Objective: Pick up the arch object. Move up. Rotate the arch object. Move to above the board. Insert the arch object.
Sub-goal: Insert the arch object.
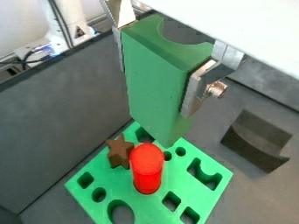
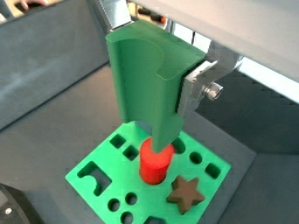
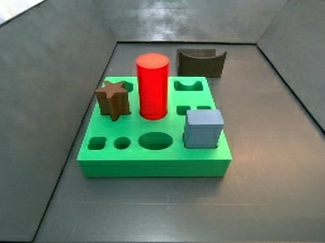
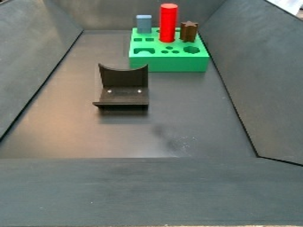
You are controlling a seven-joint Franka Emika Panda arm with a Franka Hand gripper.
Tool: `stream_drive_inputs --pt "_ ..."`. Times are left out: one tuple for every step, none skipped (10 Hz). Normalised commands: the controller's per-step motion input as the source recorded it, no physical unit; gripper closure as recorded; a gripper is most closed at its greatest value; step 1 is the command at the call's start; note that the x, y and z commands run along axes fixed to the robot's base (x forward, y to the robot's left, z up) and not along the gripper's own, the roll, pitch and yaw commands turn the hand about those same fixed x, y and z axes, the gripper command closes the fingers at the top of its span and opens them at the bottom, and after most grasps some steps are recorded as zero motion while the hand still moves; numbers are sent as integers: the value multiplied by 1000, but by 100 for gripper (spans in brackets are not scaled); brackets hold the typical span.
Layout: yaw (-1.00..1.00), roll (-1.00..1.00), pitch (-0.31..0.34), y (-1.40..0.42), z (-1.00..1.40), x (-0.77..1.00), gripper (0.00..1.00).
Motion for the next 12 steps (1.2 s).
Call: stream_drive_inputs --pt "-86 -44 147 434 -914 934 100" --pt "0 -93 113 563 -880 931 100" --pt "54 -27 76 577 -1000 866 100" --pt "309 0 0 526 -1000 500 100" --pt "263 0 -64 500 -1000 197 100" --pt "234 0 -67 443 -1000 194 100" --pt "14 0 -59 174 -1000 337 100" --pt "0 107 -43 31 -954 406 100" --pt "0 234 -60 0 -746 274 100" --pt "111 341 -59 0 -549 123 100" --pt "183 349 -59 0 -540 29 100" --pt "217 240 -107 0 -520 0 100"
